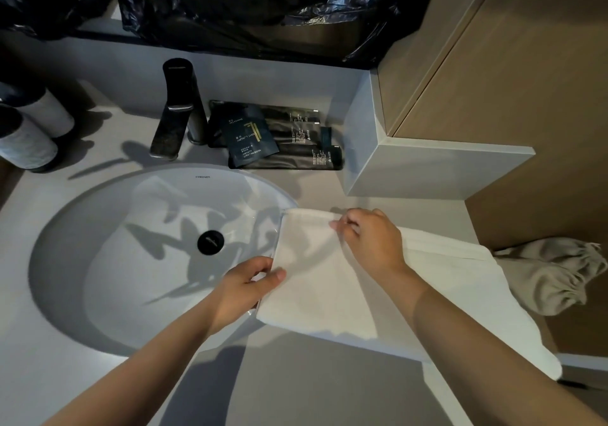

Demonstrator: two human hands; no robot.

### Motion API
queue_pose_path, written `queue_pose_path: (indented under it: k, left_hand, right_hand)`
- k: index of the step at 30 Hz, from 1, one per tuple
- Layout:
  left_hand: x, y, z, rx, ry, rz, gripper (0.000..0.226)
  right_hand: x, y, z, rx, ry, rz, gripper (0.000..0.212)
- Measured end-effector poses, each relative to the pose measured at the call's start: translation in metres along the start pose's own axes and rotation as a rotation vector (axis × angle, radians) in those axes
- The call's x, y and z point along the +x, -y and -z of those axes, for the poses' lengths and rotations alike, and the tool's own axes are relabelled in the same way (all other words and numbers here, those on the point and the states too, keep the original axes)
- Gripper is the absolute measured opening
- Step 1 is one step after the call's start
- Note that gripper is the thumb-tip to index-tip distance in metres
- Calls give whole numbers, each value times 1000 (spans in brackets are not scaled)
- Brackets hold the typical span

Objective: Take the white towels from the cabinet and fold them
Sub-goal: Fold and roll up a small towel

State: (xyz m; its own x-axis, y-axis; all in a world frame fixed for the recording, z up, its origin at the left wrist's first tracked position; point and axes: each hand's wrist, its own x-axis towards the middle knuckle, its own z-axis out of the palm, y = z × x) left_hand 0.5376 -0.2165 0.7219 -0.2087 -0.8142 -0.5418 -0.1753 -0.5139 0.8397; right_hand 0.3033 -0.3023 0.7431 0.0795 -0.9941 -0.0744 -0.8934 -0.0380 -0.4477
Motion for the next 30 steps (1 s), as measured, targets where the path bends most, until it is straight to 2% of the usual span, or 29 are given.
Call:
queue_pose_path:
  k: [2,5,8,13,17,19,23,25,26,28,30]
  left_hand:
    - [-1,3,-3,83,-34,-17,17]
    - [-3,13,-11,175,-153,-52,6]
    - [-5,14,-16,180,-242,-97,12]
    - [-5,7,-15,121,-220,-64,9]
    - [-2,-4,-19,-9,-200,-3,37]
    - [7,-13,-23,-50,-230,10,40]
    - [20,-19,-29,84,-254,50,19]
    - [21,-15,-30,180,-261,111,30]
    - [20,-12,-30,201,-264,139,38]
    - [16,-9,-30,179,-281,150,39]
    - [14,-8,-31,198,-321,133,43]
  right_hand:
    - [0,0,-10,-75,45,39,27]
    - [-1,-1,-21,-153,-18,83,26]
    - [-5,-10,-20,-209,-55,121,31]
    - [-6,-35,-2,-260,10,121,44]
    - [-12,-47,7,-249,-4,165,44]
    - [-12,-46,10,-229,-30,170,46]
    - [-2,-50,20,-157,-129,111,53]
    - [6,-56,20,-184,-125,80,55]
    - [9,-58,17,-212,-107,78,54]
    - [11,-59,9,-236,-86,88,42]
    - [8,-60,2,-186,-140,112,27]
